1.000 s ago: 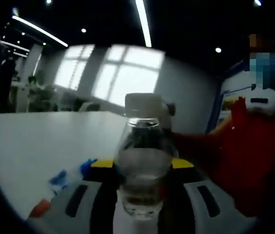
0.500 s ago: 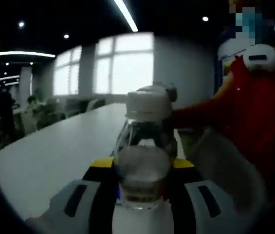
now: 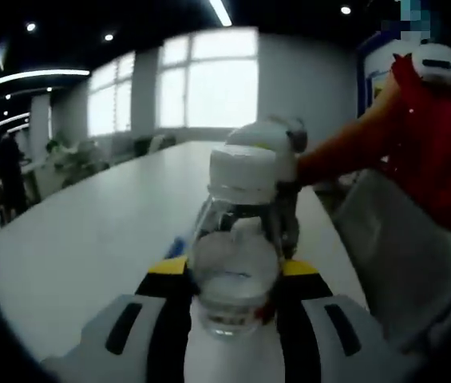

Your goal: Arrange the tabletop items into an orderly group along one side of the table until the central work area is clear of visible clutter.

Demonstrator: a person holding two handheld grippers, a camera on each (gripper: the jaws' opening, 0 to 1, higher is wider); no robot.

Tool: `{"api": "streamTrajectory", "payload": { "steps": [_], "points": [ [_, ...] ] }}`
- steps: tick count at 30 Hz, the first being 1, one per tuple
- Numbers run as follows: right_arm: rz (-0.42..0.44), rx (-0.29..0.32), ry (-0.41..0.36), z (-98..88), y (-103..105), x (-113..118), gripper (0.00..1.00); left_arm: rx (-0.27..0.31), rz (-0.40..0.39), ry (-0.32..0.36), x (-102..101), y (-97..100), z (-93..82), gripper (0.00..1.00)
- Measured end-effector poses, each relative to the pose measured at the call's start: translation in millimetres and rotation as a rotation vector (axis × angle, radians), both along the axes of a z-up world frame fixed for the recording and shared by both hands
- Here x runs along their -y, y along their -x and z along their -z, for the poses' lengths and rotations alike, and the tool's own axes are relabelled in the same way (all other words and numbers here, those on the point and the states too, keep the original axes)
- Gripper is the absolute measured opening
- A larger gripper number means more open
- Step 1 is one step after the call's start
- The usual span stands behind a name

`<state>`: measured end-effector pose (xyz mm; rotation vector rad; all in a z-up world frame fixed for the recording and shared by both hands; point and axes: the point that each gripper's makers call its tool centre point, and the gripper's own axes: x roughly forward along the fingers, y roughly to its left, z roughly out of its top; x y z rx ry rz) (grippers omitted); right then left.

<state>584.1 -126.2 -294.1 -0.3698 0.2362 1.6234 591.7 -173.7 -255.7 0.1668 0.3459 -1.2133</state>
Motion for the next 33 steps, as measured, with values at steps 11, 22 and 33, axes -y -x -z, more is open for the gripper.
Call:
{"api": "streamTrajectory", "payload": {
  "steps": [11, 22, 33],
  "points": [
    [0.073, -0.003, 0.045, 41.6, -25, -21, 0.39, -0.036, -0.022, -0.095, -23, -21.8, 41.8, 0.37],
    [0.092, -0.001, 0.058, 50.8, -29, -23, 0.39, -0.046, -0.029, -0.112, -30, -23.7, 51.9, 0.38],
    [0.102, -0.012, 0.057, 51.7, -29, -29, 0.39, -0.055, -0.036, -0.125, -34, -23.7, 53.2, 0.38]
  ]
}}
